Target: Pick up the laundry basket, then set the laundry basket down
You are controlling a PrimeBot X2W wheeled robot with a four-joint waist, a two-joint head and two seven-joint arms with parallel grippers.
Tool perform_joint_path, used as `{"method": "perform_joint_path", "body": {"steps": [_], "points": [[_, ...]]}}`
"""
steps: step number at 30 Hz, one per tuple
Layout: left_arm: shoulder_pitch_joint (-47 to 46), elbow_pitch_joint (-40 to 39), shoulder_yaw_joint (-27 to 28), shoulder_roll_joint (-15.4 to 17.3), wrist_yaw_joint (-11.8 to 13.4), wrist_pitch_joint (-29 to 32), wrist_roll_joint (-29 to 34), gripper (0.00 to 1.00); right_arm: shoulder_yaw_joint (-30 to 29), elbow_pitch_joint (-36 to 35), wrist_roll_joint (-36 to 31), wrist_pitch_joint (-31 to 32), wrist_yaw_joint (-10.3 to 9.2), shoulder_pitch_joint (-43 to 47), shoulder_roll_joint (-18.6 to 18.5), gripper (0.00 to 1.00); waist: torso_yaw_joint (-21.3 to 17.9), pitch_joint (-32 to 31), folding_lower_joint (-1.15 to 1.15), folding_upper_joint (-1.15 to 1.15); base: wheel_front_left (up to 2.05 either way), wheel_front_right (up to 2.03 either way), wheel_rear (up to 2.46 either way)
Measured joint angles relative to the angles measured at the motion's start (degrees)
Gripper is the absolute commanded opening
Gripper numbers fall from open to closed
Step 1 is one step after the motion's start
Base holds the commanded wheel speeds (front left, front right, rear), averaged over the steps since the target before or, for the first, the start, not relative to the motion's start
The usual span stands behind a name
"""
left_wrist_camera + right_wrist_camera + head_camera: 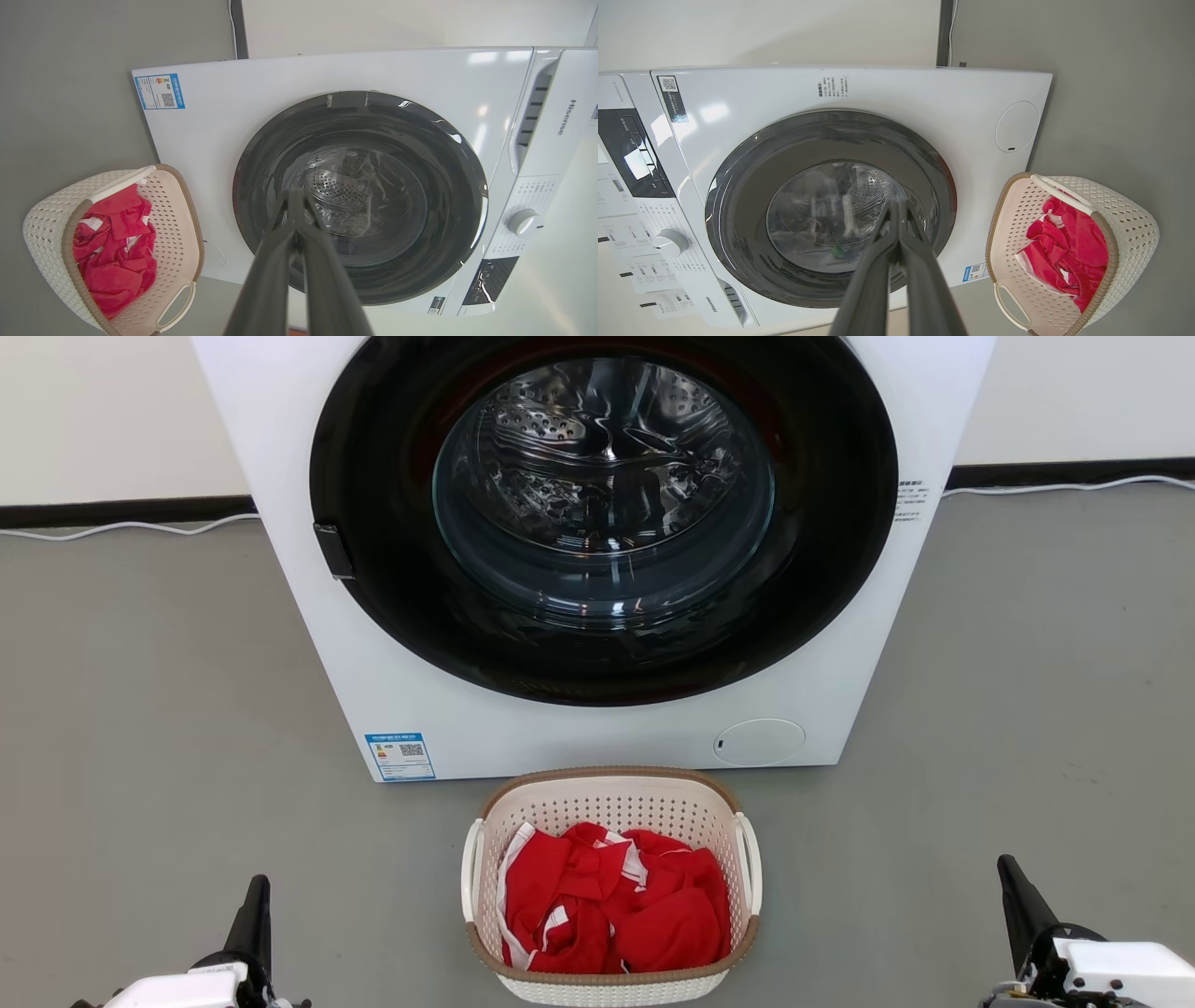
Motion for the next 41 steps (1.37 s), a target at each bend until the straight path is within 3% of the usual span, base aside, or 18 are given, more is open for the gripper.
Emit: {"method": "perform_joint_path", "body": {"steps": [41], "points": [[0.0,0.0,0.0,0.0,0.0,0.0,0.0,0.00,0.0,0.0,0.0,0.0,0.00,0.0,0.0,0.00,0.0,0.0,0.00,0.00,0.00,0.00,0.00]]}}
